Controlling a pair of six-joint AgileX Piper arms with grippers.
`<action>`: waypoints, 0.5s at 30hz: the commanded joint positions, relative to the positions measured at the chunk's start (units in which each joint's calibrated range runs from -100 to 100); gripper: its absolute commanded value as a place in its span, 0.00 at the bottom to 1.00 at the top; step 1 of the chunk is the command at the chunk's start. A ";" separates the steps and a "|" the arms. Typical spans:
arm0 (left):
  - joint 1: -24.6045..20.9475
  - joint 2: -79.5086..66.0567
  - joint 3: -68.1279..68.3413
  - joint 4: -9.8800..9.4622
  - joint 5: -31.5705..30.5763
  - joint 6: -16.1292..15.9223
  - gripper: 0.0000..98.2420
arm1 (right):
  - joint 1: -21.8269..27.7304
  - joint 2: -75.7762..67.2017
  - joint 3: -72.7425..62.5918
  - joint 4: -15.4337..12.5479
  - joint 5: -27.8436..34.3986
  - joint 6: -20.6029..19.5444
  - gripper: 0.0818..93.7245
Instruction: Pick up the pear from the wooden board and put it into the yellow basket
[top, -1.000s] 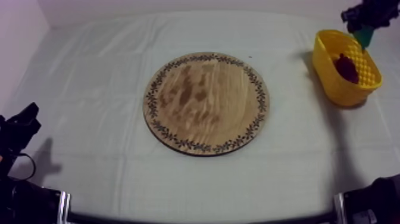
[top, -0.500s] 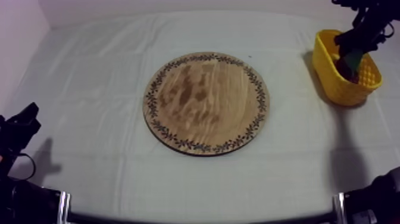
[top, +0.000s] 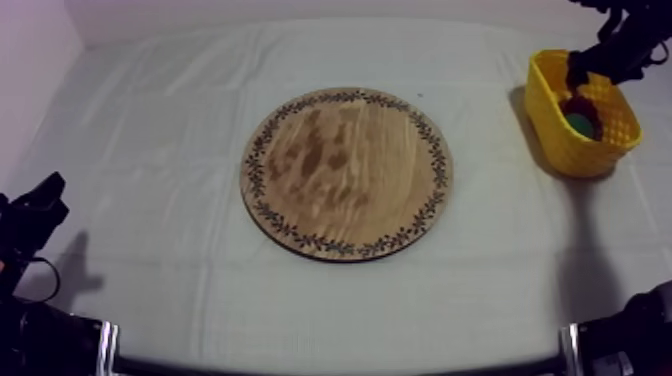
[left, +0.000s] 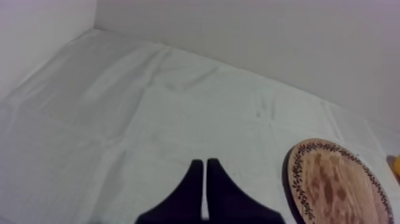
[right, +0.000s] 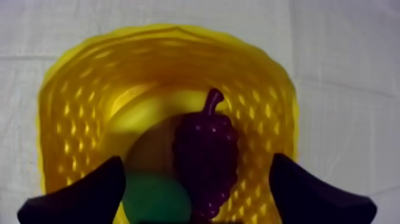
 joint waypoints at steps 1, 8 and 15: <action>0.02 0.00 0.00 -0.02 -0.01 -0.01 0.00 | 0.14 -4.68 2.86 -0.66 -2.49 0.68 0.81; 0.02 0.00 0.00 -0.02 -0.01 -0.01 0.00 | 1.33 -20.57 16.09 -2.86 -11.03 2.68 0.77; 0.02 0.00 0.00 -0.02 -0.01 -0.01 0.00 | 3.20 -40.31 33.70 -8.65 -16.55 8.70 0.75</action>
